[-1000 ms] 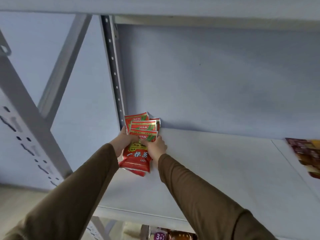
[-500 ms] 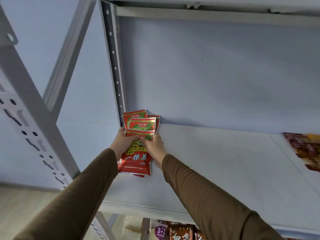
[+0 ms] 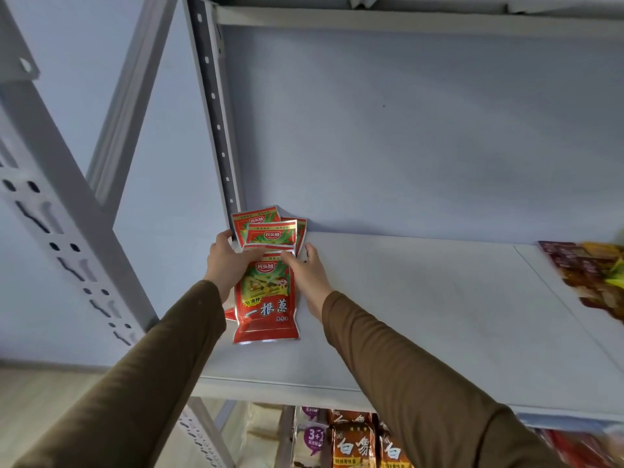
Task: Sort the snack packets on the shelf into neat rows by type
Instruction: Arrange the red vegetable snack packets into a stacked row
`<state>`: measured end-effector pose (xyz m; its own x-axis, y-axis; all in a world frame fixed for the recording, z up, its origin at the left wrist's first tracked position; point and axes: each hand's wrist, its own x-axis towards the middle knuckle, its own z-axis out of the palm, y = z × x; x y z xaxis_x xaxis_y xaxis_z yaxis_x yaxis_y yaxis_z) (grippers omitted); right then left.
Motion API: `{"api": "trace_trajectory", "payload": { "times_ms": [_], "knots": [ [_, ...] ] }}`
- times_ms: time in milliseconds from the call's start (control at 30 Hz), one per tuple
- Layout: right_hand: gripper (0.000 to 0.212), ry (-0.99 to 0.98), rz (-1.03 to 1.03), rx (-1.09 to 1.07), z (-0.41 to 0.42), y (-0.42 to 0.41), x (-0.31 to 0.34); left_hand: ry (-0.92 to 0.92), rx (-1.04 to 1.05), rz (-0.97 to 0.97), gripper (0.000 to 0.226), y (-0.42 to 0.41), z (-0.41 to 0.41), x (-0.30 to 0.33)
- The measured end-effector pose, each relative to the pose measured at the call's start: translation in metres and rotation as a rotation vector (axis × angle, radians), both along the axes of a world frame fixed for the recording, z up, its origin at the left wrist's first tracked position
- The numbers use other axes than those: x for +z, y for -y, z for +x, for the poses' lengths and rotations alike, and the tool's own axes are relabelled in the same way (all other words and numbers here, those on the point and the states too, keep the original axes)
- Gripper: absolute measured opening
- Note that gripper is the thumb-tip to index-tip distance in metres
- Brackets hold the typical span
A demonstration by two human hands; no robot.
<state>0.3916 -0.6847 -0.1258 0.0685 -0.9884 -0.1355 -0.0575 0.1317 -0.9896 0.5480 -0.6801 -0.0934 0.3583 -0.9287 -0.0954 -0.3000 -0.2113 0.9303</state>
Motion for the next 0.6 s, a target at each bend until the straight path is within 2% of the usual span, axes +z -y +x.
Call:
{"api": "trace_trajectory", "payload": {
  "times_ms": [100, 167, 233, 433, 600],
  "knots": [
    [0.04, -0.049, -0.044, -0.007, -0.011, -0.005, 0.007, 0.134, -0.024, -0.066, 0.076, -0.001, -0.006, 0.008],
    [0.067, -0.09, -0.041, -0.025, -0.017, -0.008, 0.01, 0.241, -0.049, -0.091, 0.075, -0.002, -0.013, 0.012],
    [0.082, -0.153, -0.03, -0.047, -0.027, -0.01, 0.008, 0.327, -0.082, -0.093, 0.073, -0.004, -0.024, 0.016],
    [0.075, -0.36, -0.129, -0.072, -0.099, -0.029, 0.015, 0.585, -0.253, -0.14, 0.07, -0.008, -0.087, 0.022],
    [0.066, -0.831, -0.29, -0.103, -0.207, -0.055, 0.022, 0.698, -0.429, -0.183, 0.062, -0.01, -0.185, 0.016]
  ]
}}
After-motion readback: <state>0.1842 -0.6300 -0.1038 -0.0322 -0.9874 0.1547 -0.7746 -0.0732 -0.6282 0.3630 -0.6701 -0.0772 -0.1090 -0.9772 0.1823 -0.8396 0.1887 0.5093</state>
